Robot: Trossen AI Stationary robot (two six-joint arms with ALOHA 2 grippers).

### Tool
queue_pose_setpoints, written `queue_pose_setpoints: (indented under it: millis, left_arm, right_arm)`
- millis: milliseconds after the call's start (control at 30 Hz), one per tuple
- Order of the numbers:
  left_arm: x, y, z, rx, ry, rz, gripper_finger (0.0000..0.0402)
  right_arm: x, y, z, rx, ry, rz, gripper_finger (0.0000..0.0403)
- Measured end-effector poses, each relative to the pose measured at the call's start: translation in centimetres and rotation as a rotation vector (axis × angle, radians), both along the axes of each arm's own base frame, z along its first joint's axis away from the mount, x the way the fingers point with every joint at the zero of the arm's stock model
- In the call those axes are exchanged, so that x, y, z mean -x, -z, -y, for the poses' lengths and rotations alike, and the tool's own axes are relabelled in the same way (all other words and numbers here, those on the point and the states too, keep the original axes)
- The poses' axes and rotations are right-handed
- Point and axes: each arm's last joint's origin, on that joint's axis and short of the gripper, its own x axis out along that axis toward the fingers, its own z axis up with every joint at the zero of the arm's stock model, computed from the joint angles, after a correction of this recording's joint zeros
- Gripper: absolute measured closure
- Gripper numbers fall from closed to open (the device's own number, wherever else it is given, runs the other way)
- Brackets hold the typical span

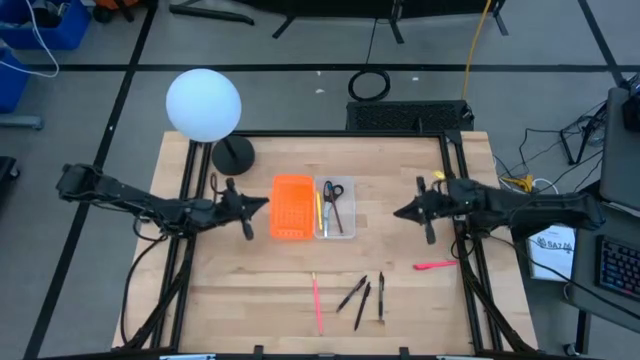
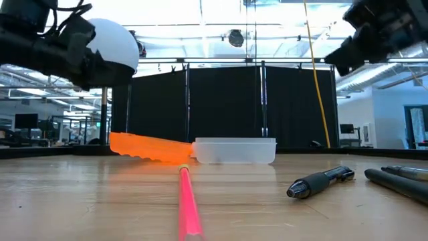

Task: Pick & place school supplies into a supply box
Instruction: Put the pink pen into the orange supply box

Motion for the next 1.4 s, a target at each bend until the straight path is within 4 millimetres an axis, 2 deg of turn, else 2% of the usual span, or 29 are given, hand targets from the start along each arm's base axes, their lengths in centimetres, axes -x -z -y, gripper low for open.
queue_pose_setpoints:
  millis: [100,167,300,433,567,700,900,1100,1267,1400]
  left_arm:
    - [0.3,0.4,-0.4,-0.008,-0.068,-0.003,0.0375]
    - [0.3,0.5,-0.6,-0.009,-0.085,-0.004,0.0373]
    - [0.3,0.4,-0.9,-0.014,-0.106,0.002,0.0372]
    - [0.3,0.1,-1.2,-0.046,-0.117,0.016,0.0372]
    - [0.2,0.1,-1.2,-0.043,-0.093,0.016,0.0371]
    - [0.2,0.1,-1.1,-0.036,-0.069,0.023,0.0371]
    - [0.1,0.1,-0.9,0.018,-0.007,0.045,0.0371]
    - [0.0,0.2,-0.6,0.054,0.087,0.047,0.0371]
    - [0.0,0.2,-0.5,0.054,0.118,0.044,0.0371]
    - [0.0,0.2,-0.5,0.043,0.120,0.040,0.0371]
  right_arm:
    - [0.1,-2.0,-0.3,-0.023,0.035,-0.247,0.0403]
    - [-0.3,-3.3,-0.7,-0.039,0.043,-0.328,0.0403]
    - [-1.1,-4.9,-2.5,-0.076,-0.054,-0.525,0.0403]
    - [-0.9,-4.8,-4.3,-0.044,0.001,-0.821,0.0403]
    - [-0.3,-3.0,-5.8,-0.044,0.092,-1.029,0.0403]
    - [-0.1,-1.0,-7.4,-0.121,0.081,-1.060,0.0392]
    - [1.0,1.8,-8.7,-0.163,0.125,-1.087,0.0347]
    - [2.4,2.7,-9.9,-0.203,0.097,-1.208,0.0290]
    - [2.6,2.9,-10.6,-0.057,0.055,-1.121,0.0274]
    - [2.3,3.9,-11.7,0.023,-0.022,-1.161,0.0276]
